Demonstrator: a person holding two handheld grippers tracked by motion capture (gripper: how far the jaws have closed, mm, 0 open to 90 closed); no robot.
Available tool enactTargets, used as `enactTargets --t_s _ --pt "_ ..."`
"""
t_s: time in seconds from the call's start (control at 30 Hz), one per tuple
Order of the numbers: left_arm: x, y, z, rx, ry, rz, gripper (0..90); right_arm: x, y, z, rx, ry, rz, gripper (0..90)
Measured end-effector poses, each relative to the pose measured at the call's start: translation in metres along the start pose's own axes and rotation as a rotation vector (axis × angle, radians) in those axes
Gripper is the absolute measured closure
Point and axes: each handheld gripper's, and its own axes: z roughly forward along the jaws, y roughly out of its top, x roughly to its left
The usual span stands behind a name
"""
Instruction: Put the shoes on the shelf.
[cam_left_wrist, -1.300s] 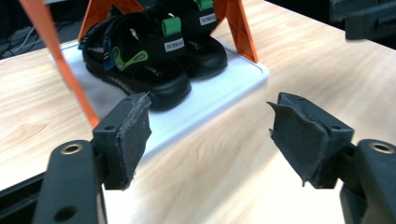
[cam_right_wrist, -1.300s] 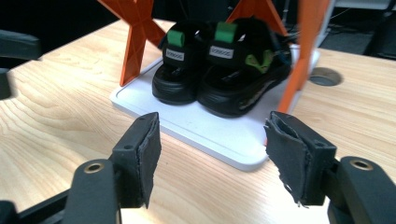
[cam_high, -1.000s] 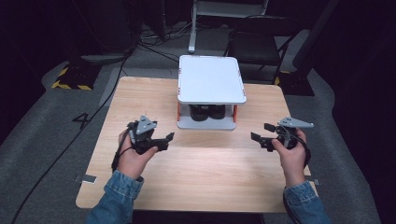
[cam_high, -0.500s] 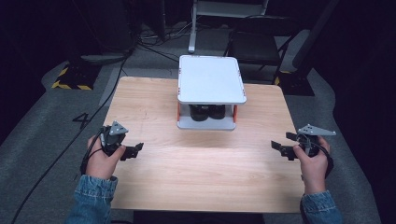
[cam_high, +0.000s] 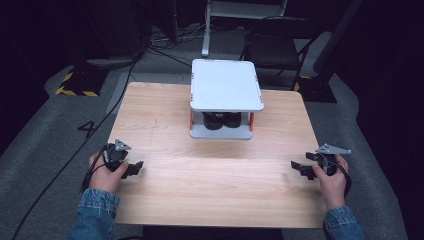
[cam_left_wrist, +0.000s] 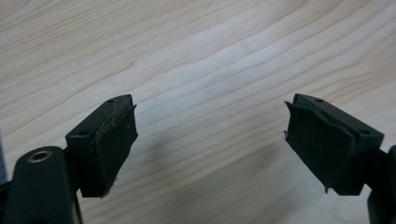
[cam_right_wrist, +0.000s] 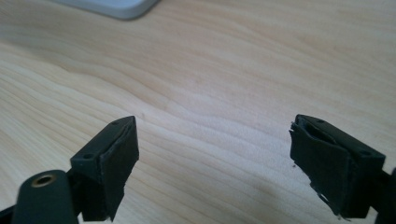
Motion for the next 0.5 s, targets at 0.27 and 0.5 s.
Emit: enactTargets --t_s 0.27,0.5 --pt "0.008 -0.005 0.019 -0.117 -0.061 -0.056 11.4 0.003 -0.008 0.021 0.047 -0.065 -0.050 13.3" --pt "0.008 -0.005 0.020 -0.105 -0.048 -0.075 7.0 0.007 -0.002 0.032 0.079 -0.113 -0.022 0.0"
